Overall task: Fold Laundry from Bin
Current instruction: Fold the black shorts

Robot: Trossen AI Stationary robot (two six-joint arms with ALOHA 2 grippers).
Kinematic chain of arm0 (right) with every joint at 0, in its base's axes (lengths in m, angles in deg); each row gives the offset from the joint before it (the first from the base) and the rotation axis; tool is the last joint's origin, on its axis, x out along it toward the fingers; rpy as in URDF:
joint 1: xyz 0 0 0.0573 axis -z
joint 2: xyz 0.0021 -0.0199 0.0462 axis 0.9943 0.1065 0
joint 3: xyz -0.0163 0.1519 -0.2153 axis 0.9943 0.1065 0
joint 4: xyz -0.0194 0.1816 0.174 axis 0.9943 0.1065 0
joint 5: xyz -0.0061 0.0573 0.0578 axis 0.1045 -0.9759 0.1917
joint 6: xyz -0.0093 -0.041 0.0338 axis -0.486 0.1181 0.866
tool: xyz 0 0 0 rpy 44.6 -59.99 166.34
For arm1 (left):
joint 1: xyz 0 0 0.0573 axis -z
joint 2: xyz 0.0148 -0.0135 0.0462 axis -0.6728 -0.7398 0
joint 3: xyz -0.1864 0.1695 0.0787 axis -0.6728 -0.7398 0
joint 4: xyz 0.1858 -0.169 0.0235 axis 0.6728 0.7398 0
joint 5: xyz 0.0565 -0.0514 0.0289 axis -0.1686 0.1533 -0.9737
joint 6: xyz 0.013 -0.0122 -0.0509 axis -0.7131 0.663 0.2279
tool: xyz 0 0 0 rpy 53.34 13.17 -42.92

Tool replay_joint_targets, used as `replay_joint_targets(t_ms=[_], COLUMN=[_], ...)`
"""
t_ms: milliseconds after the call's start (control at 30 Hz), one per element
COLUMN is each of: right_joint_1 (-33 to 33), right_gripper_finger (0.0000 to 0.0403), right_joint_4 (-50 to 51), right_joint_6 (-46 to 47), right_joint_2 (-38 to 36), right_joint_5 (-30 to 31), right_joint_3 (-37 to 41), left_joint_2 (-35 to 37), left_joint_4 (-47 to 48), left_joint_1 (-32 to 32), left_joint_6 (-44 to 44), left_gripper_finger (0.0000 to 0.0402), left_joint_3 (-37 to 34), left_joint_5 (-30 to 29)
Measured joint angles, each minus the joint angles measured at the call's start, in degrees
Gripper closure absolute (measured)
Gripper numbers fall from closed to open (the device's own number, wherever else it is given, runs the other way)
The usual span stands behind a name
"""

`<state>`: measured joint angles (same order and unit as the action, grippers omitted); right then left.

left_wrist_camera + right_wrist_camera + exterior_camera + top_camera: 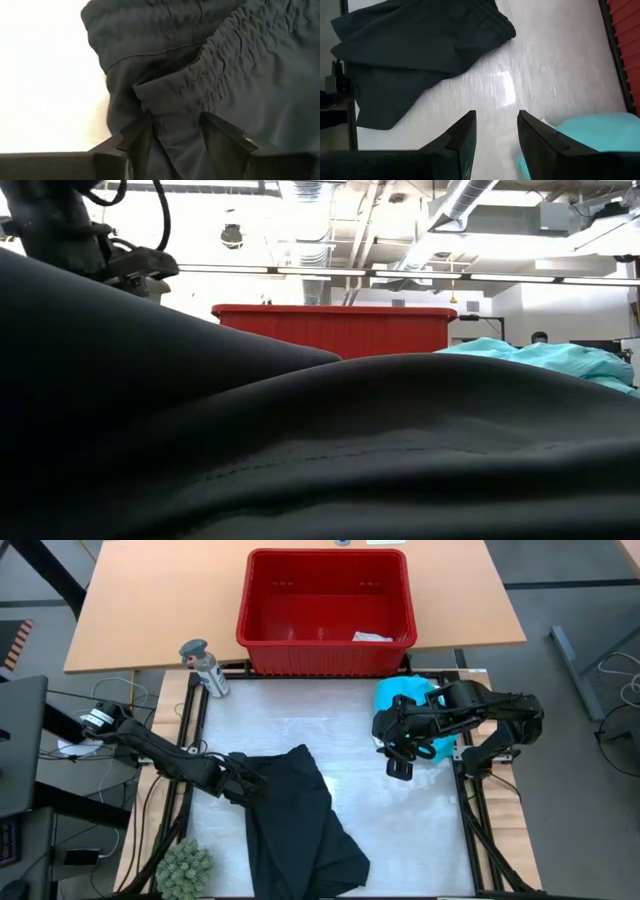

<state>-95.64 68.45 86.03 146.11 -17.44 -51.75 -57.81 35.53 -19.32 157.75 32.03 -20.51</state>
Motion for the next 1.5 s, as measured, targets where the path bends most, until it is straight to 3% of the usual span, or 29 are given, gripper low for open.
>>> replay_joint_targets(t_ms=[433, 833, 1100, 1267, 1500], right_joint_1=[-0.2, -0.2, -0.2, -0.2, -0.2], right_gripper_finger=[0.0237, 0.0237, 0.0237, 0.0237, 0.0237], right_joint_4=[0.0, 0.0, 0.0, 0.0, 0.0], right_joint_6=[-0.1, -0.1, -0.1, -0.1, 0.6], right_joint_2=[0.0, 0.0, 0.0, 0.0, 0.0], right_joint_5=[0.0, 0.1, 0.1, 0.0, 0.0], right_joint_3=[0.0, 0.0, 0.0, 0.0, 0.0], left_joint_2=[0.1, 4.7, 9.2, 9.3, 8.8], left_joint_4=[-5.1, -3.1, 18.3, 27.9, 23.3], left_joint_1=[-0.3, -2.0, -2.3, -4.0, -6.4], left_joint_6=[-5.1, -11.8, -16.8, -20.8, -24.0], left_gripper_finger=[0.0393, 0.0401, 0.0401, 0.0401, 0.0401], left_joint_3=[-0.7, 6.5, 15.4, 14.5, 9.4], left_joint_5=[-1.5, 1.7, 4.2, 4.8, 5.3])
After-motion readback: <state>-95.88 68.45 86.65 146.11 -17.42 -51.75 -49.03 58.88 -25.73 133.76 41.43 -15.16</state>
